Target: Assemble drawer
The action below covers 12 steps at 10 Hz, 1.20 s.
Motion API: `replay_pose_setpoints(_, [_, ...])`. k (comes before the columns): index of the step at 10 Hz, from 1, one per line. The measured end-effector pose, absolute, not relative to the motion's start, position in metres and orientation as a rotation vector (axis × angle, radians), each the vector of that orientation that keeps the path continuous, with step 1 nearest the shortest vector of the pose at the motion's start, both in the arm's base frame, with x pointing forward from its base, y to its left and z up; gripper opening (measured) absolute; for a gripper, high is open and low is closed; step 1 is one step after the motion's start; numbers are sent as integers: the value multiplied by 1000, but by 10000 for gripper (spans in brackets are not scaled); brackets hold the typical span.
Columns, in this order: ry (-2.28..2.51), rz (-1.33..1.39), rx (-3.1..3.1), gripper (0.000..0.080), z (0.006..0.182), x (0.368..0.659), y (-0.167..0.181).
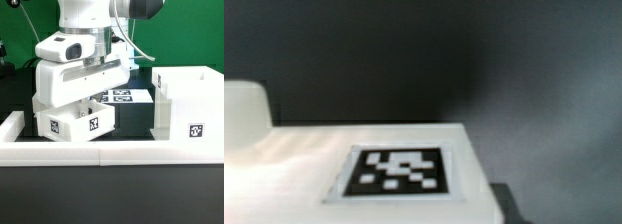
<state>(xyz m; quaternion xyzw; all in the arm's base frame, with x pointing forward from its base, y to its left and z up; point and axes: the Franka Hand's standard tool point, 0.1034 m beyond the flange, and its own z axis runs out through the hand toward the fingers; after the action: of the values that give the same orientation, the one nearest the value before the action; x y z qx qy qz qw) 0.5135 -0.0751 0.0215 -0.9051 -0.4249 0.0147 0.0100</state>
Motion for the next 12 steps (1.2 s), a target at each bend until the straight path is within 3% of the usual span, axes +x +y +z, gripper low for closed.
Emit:
replay_pose_setpoints(8, [-2078, 97, -2371, 42, 23, 517, -77])
replay_pose_setpoints(12, [-2162, 109, -2299, 42, 23, 516, -80])
